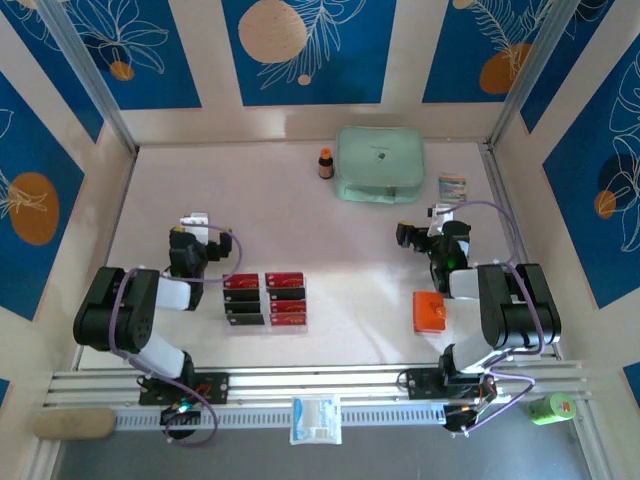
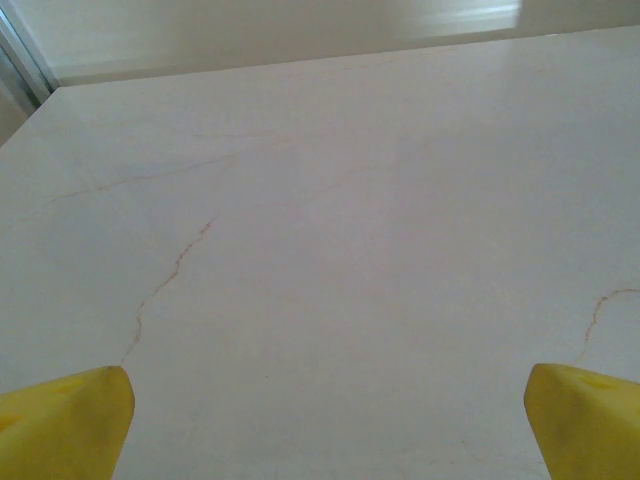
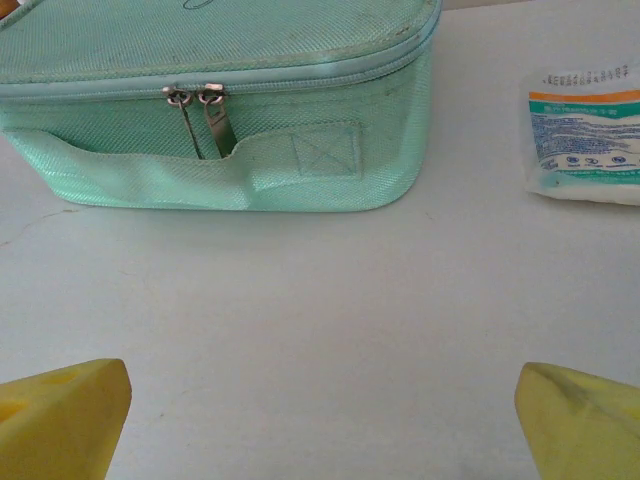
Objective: Put the credit cards into the card holder
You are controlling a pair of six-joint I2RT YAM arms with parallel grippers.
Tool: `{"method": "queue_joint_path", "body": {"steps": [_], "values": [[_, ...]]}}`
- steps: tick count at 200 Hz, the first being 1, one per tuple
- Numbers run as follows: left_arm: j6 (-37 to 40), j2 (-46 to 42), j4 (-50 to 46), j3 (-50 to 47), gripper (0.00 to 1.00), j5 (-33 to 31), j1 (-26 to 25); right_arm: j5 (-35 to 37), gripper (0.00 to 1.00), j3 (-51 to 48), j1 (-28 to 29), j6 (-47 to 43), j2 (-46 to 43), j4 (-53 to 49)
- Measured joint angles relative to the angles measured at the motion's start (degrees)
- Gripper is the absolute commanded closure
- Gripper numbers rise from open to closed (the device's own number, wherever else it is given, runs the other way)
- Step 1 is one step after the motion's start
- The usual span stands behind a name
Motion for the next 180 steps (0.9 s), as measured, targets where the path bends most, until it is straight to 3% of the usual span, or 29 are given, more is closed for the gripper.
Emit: {"method": "queue_joint_path", "body": {"steps": [180], "values": [[0.0, 0.0, -0.5, 0.4, 0.0, 0.0, 0.0, -1.9, 0.01, 0.0, -0.8, 0.0, 0.0, 0.0]]}}
